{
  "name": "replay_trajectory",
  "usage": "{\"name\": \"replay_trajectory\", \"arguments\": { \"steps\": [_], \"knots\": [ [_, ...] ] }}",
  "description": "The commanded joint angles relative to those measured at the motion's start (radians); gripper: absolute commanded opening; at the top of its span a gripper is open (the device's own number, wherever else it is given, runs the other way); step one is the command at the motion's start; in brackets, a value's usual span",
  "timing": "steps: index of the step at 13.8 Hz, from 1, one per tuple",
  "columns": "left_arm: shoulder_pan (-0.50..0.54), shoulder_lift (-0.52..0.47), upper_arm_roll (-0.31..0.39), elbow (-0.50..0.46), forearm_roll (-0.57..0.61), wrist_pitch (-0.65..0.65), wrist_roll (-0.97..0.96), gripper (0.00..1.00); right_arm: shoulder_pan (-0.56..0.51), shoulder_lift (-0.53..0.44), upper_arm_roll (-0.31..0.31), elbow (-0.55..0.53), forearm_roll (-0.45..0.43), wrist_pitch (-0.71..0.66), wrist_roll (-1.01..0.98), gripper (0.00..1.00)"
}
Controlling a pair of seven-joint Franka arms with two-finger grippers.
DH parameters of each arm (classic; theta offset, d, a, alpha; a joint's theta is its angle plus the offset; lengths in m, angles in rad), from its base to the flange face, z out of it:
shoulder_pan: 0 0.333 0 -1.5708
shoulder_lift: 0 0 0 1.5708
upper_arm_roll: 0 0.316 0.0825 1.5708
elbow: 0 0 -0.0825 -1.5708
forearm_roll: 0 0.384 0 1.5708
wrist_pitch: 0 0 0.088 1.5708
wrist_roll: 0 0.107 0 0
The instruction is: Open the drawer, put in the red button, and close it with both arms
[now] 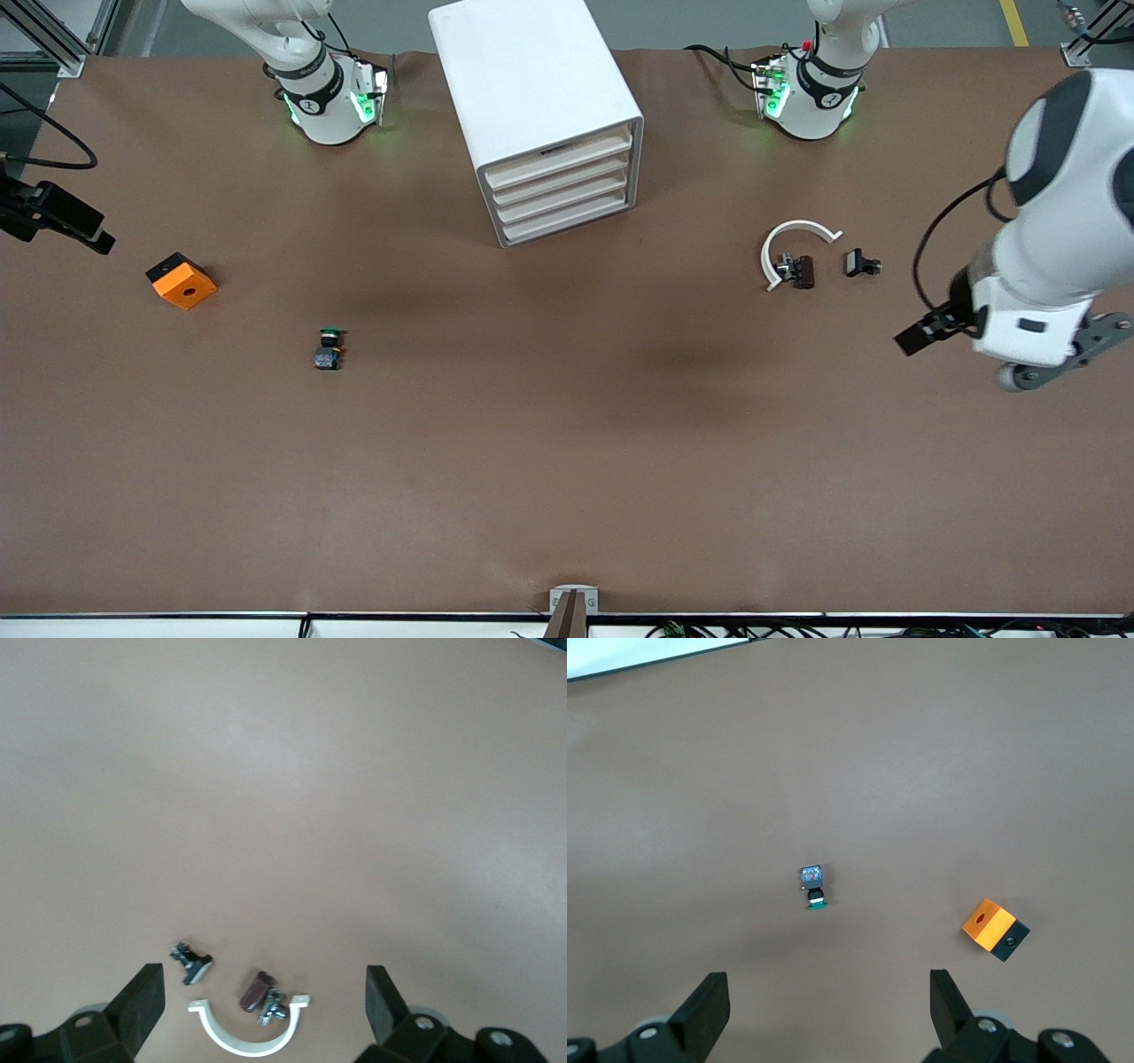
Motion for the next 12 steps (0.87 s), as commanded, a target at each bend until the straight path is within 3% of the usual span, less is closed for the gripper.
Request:
{"name": "replay_trajectory", "arguments": {
  "steps": [1, 4, 6, 8, 12],
  "knots": [
    [0.03, -0.097, 0.038, 0.015, -0.037, -0.046, 0.146, 1.0, -0.015, 0.007, 0.011, 0.02, -0.011, -0.017, -0.01, 1.0],
    [-0.117, -0.218, 0.357, -0.04, -0.23, -0.044, 0.365, 1.0, -0.017, 0.007, 0.011, 0.02, -0.009, -0.036, -0.01, 1.0],
    [-0.134, -0.31, 0.465, -0.135, -0.339, -0.037, 0.508, 1.0, -0.015, 0.007, 0.011, 0.02, -0.009, -0.039, -0.01, 1.0],
    [-0.179, -0.4, 0.533, -0.234, -0.346, -0.037, 0.571, 1.0, -0.014, 0.007, 0.012, 0.02, -0.009, -0.037, -0.01, 1.0],
    [-0.233, -0.502, 0.554, -0.363, -0.346, -0.012, 0.592, 1.0, -0.014, 0.007, 0.012, 0.02, -0.009, -0.036, -0.01, 1.0]
  ]
}}
